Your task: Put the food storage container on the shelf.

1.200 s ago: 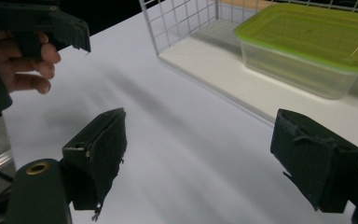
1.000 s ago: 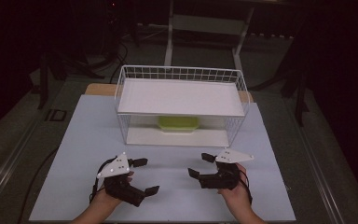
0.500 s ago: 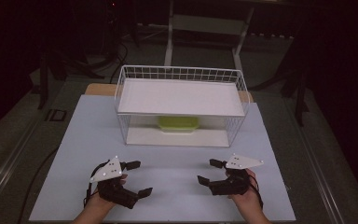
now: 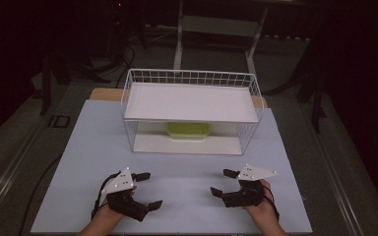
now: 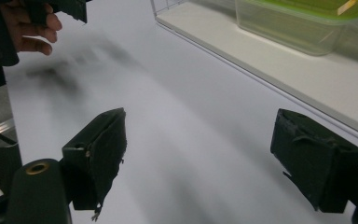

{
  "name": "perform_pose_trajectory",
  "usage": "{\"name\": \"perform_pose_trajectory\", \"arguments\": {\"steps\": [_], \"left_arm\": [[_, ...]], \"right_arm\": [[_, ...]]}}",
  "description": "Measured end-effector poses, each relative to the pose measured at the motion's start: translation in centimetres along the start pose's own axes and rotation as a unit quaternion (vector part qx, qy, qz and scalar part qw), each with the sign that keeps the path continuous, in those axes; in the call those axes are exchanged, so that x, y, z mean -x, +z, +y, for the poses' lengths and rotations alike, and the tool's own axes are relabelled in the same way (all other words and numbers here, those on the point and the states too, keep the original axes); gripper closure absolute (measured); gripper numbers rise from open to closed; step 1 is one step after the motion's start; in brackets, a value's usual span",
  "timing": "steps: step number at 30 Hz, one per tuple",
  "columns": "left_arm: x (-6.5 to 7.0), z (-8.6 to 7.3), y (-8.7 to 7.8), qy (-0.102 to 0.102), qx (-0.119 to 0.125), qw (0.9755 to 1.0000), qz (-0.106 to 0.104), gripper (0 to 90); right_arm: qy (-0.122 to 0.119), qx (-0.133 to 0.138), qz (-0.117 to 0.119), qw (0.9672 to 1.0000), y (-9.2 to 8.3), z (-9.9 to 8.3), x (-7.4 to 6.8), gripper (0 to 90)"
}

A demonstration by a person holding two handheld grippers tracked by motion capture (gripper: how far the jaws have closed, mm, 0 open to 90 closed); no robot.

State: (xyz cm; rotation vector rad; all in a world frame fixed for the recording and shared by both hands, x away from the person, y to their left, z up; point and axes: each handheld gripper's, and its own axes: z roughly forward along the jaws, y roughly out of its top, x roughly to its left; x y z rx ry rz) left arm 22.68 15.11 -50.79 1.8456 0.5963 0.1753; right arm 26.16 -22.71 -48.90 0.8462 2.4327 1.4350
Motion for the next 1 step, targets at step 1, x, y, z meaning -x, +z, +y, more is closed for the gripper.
{"name": "perform_pose_trajectory", "arguments": {"steps": [1], "left_arm": [[-0.12, 0.01, 0.09, -0.009, 0.002, 1.0, -0.001, 1.4]], "right_arm": [[0.001, -0.001, 0.0, 1.0, 0.01, -0.05, 0.08, 18.2]]}}
